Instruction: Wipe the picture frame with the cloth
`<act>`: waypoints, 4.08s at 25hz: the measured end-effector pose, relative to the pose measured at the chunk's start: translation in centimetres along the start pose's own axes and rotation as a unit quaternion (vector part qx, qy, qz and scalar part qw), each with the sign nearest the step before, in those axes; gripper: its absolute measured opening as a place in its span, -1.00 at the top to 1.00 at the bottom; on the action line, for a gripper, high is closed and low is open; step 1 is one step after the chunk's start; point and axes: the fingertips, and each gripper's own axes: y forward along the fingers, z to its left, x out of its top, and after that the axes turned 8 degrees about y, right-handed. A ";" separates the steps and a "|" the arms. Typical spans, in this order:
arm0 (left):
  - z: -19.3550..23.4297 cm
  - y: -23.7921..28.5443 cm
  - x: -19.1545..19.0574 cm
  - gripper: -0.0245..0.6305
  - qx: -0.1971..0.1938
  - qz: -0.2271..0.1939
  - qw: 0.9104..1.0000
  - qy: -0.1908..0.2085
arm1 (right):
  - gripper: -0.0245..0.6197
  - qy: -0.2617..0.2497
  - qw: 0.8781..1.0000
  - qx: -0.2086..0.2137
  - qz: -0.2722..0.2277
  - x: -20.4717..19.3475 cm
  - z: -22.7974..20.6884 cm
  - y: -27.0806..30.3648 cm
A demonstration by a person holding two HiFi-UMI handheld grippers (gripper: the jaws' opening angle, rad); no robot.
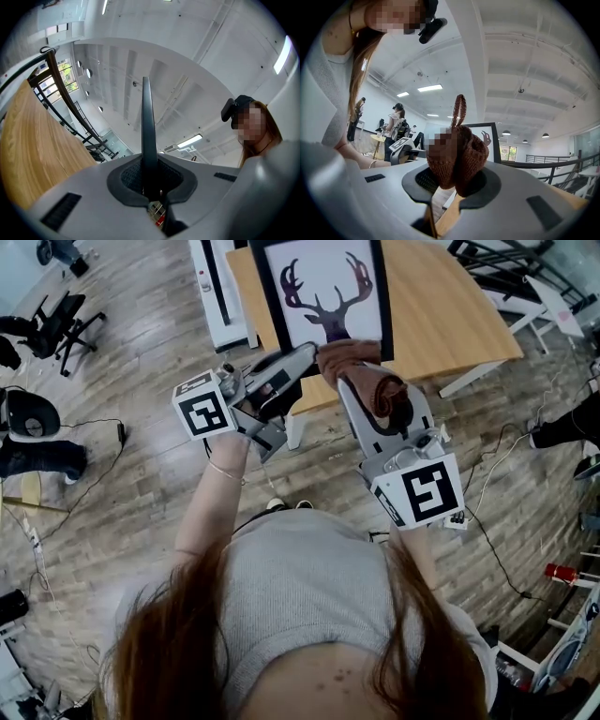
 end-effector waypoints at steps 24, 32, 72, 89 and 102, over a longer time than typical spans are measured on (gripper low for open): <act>-0.3 0.0 -0.1 0.82 -0.014 0.011 1.000 -0.005 | 0.62 -0.003 0.981 -0.023 -0.195 16.2 -5.5 -2.5; -1.1 -0.1 0.3 0.82 -0.040 0.027 0.999 -0.006 | 0.62 -0.070 0.968 -0.064 -0.234 18.5 -8.1 4.3; -0.8 -0.2 0.2 0.82 -0.035 0.013 0.999 -0.005 | 0.62 0.057 0.993 -0.033 -0.096 7.3 -7.1 2.7; -0.5 -0.3 0.1 0.82 -0.029 0.003 0.999 -0.016 | 0.62 0.077 0.995 -0.029 -0.065 4.2 -6.2 0.8; 0.2 -0.2 -0.1 0.82 -0.024 -0.001 0.999 -0.025 | 0.62 0.077 0.996 -0.034 -0.028 1.8 -5.7 -0.3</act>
